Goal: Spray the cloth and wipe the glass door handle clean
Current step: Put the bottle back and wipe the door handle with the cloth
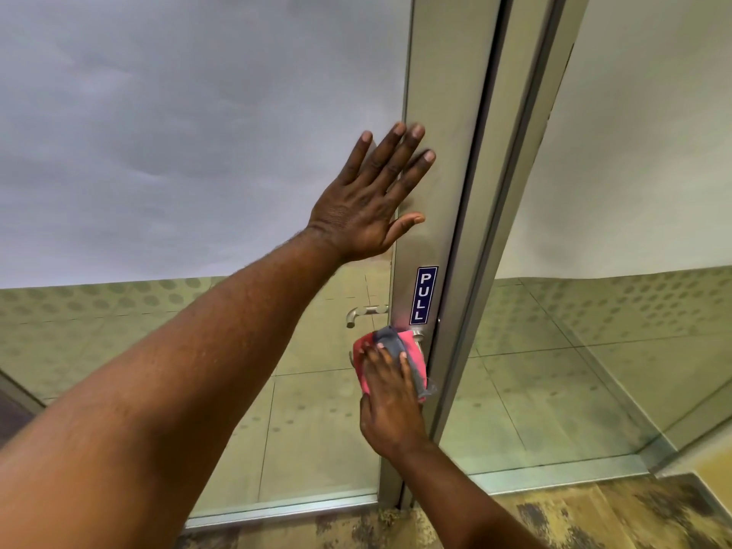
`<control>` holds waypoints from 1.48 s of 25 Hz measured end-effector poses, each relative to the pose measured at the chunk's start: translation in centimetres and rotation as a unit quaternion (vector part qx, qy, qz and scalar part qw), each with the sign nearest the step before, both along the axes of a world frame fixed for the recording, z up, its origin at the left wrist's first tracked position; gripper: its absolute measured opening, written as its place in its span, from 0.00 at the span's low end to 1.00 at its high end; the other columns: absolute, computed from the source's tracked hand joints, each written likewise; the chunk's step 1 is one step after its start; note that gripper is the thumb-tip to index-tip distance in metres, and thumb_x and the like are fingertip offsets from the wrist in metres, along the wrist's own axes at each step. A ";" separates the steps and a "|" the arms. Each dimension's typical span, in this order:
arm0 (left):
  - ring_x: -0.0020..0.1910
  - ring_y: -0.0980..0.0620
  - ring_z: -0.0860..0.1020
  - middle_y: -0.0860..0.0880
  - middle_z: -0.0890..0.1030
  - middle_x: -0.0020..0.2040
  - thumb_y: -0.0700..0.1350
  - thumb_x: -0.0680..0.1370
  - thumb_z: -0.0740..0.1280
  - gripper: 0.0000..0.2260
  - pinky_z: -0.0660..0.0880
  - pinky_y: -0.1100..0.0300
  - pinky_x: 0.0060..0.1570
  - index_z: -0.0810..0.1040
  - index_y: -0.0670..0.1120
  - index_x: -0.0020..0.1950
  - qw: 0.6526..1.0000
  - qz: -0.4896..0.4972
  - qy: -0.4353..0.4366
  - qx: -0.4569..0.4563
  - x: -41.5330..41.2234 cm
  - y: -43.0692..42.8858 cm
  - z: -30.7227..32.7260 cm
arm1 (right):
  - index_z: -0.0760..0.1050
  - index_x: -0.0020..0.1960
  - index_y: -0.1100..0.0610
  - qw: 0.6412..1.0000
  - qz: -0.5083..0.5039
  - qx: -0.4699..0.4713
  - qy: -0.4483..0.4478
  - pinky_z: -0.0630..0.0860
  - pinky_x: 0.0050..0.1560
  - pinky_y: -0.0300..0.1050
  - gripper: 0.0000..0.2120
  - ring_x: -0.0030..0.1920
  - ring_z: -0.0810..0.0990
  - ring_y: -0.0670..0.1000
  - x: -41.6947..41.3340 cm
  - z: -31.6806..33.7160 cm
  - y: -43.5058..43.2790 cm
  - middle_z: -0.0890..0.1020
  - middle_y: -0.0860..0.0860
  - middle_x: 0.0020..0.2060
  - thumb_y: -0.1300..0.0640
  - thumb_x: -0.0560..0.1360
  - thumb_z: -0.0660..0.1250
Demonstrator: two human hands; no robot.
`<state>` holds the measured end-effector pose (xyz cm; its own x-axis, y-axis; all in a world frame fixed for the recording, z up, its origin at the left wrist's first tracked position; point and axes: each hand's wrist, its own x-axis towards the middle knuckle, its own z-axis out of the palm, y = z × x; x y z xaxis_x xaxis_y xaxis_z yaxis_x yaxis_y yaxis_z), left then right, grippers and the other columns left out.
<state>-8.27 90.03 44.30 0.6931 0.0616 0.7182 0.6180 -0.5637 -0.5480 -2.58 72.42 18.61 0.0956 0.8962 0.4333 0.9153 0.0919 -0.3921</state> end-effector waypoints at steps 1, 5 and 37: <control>0.84 0.39 0.56 0.38 0.57 0.85 0.65 0.86 0.50 0.34 0.38 0.45 0.81 0.55 0.45 0.86 1.000 0.002 0.000 0.001 0.0 0.0 0.0 | 0.65 0.79 0.55 1.000 0.000 -0.009 -0.019 0.56 0.80 0.62 0.34 0.80 0.63 0.53 -0.1 0.0 0.1 0.70 0.52 0.77 0.55 0.74 0.64; 0.84 0.39 0.55 0.39 0.57 0.85 0.65 0.86 0.50 0.34 0.37 0.45 0.81 0.55 0.45 0.86 1.000 0.005 0.001 0.004 0.0 0.0 -0.1 | 0.61 0.81 0.51 0.997 -0.069 -0.036 -0.007 0.45 0.81 0.57 0.36 0.81 0.59 0.52 2.5 0.2 0.0 0.67 0.49 0.79 0.49 0.75 0.64; 0.84 0.39 0.55 0.39 0.56 0.85 0.66 0.86 0.49 0.35 0.42 0.43 0.81 0.54 0.46 0.86 1.000 0.008 0.002 -0.015 0.1 0.0 -0.1 | 0.83 0.60 0.51 0.981 -0.048 0.185 0.005 0.79 0.56 0.50 0.14 0.58 0.77 0.52 7.9 6.4 4.3 0.83 0.50 0.57 0.55 0.75 0.75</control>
<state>-8.19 90.03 44.21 0.6943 0.0952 0.7134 0.6256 -0.5699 -0.5328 5.36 76.69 25.05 0.1779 0.6638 0.7265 0.9233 0.1428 -0.3566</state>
